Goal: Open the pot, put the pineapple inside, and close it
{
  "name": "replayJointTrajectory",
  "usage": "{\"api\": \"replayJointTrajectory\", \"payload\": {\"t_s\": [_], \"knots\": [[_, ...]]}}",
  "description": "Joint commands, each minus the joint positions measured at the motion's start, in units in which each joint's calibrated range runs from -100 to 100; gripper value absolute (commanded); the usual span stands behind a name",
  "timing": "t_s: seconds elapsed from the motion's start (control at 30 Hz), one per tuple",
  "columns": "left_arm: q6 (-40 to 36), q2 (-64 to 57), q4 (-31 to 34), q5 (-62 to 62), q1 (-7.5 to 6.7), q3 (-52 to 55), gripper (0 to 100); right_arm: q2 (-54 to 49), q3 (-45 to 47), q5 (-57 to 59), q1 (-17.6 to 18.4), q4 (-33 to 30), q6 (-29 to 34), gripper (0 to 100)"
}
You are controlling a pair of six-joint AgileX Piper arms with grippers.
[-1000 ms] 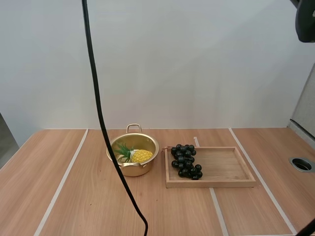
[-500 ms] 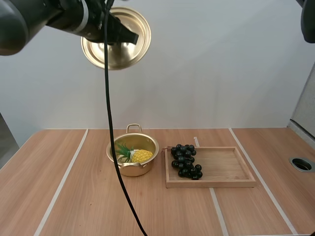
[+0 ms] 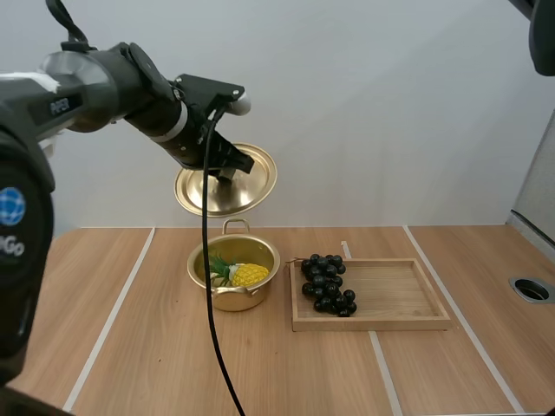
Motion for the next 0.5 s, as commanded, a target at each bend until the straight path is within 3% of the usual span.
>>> {"api": "replayJointTrajectory", "payload": {"t_s": [0.0, 0.2, 0.47], "knots": [[-0.05, 3.10, -0.43, 3.20, -0.61, 0.16, 0, -0.58, 0.08, 2.25, -0.23, -0.35, -0.84, 100], [0.32, 9.66, 2.84, 8.22, -1.73, 0.16, 0, -0.58, 0.08, 3.30, -0.23, -0.35, -0.84, 100], [0.32, 15.24, 4.75, 10.70, -1.90, 0.16, 0, -0.58, 0.08, 3.53, -0.23, -2.54, -1.17, 100]]}}
